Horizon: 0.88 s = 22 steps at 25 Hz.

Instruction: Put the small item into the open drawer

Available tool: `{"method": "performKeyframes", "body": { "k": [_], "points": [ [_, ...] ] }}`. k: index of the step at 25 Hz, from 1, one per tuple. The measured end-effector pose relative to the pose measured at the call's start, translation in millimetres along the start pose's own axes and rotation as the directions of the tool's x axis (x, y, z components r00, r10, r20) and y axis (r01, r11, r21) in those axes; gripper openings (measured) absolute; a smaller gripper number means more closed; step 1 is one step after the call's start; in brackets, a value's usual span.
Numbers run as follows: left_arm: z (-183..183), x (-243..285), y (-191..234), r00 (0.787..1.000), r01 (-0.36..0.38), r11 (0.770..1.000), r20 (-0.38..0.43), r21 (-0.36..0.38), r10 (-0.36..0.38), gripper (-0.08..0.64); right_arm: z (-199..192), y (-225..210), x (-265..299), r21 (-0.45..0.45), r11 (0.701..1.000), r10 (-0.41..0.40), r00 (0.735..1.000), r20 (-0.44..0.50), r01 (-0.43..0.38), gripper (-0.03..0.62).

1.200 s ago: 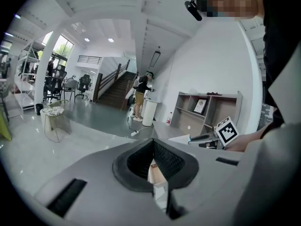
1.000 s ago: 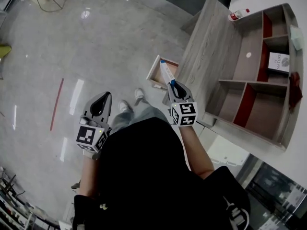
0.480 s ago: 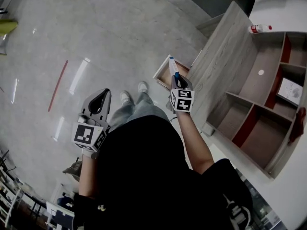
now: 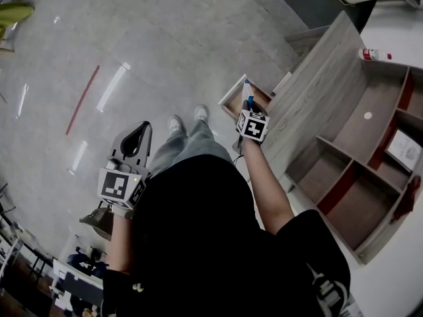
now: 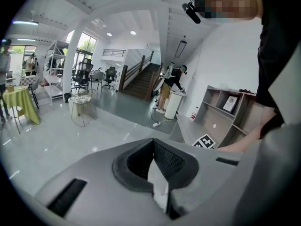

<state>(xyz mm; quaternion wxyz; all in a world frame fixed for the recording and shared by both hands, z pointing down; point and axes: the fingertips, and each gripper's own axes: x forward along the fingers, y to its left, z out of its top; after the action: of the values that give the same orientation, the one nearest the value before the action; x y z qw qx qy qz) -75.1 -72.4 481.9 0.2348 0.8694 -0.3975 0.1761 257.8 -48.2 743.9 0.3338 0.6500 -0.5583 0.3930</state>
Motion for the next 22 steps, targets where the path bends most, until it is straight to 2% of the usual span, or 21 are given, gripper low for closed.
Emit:
{"method": "performKeyframes", "body": {
  "k": [10, 22],
  "points": [
    [-5.7, -8.9, 10.9, 0.998, -0.064, 0.998, -0.019, -0.023, 0.064, 0.003, -25.5, -8.6, 38.0, 0.070, 0.996, -0.042, 0.990, -0.133, 0.052, 0.086],
    [-9.6, -9.4, 9.1, 0.996, -0.085, 0.996, -0.031, -0.034, 0.084, 0.003, -19.7, -9.9, 48.3, 0.055, 0.994, -0.086, 0.981, -0.172, 0.096, 0.087]
  ]
}}
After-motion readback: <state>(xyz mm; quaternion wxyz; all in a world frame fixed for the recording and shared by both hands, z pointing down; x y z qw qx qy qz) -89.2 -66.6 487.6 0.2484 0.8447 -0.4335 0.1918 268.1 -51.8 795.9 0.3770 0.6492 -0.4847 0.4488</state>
